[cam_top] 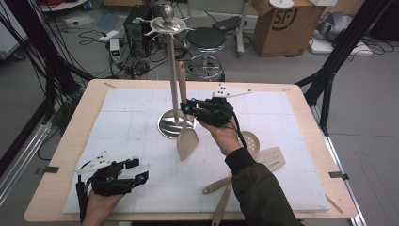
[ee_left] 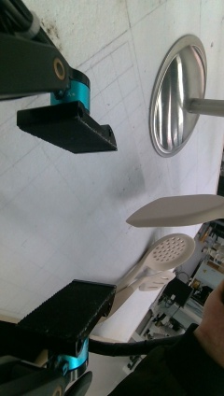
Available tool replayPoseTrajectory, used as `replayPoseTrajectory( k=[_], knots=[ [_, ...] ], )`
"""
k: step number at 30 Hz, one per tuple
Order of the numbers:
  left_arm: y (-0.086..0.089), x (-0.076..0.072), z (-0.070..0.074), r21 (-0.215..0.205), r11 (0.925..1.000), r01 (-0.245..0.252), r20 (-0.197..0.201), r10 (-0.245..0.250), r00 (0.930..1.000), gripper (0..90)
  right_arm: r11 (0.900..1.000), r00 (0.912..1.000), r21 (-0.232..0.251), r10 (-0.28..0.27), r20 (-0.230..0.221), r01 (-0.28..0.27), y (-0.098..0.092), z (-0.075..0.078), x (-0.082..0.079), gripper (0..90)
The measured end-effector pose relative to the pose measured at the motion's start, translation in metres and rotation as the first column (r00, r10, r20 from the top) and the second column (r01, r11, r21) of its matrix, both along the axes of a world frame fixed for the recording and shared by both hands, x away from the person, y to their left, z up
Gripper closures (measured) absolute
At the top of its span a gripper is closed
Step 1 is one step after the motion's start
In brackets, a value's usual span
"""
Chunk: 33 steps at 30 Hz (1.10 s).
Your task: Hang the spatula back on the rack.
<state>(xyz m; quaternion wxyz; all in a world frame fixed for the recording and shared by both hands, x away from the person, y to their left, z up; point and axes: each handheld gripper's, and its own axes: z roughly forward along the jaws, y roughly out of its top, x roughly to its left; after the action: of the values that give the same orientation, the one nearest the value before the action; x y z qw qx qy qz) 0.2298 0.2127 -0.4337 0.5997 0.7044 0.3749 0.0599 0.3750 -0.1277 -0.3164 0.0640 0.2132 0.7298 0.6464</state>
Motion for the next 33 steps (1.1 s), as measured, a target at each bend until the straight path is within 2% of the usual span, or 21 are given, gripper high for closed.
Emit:
replayPoseTrajectory(
  k=[6, 12, 17, 21, 33],
  knots=[
    [0.000, 0.000, 0.000, 0.002, 1.0000, 0.001, 0.001, -0.001, 1.0000, 26.4, 0.996, 0.9997, 0.090, -0.023, 0.006, 0.022, -0.003, 0.003, 0.000, 77.3],
    [-0.001, 0.000, 0.000, 0.001, 1.0000, 0.001, 0.000, -0.001, 1.0000, 26.4, 0.988, 0.9973, 0.147, -0.059, 0.045, 0.051, -0.006, 0.006, -0.002, 77.3],
    [-0.001, 0.000, -0.001, 0.004, 1.0000, 0.001, 0.000, -0.001, 1.0000, 26.5, 0.978, 0.9941, 0.195, -0.089, 0.062, 0.076, -0.011, 0.009, -0.001, 77.3],
    [-0.002, 0.000, -0.001, 0.003, 1.0000, -0.001, -0.001, 0.001, 1.0000, 26.5, 0.964, 0.9906, 0.246, -0.119, 0.068, 0.098, -0.013, 0.010, 0.000, 77.3],
    [0.000, 0.000, -0.001, 0.004, 1.0000, -0.003, 0.003, 0.003, 1.0000, 26.5, 0.950, 0.9852, 0.288, -0.149, 0.085, 0.119, 0.001, 0.019, 0.002, 77.3]
  ],
)
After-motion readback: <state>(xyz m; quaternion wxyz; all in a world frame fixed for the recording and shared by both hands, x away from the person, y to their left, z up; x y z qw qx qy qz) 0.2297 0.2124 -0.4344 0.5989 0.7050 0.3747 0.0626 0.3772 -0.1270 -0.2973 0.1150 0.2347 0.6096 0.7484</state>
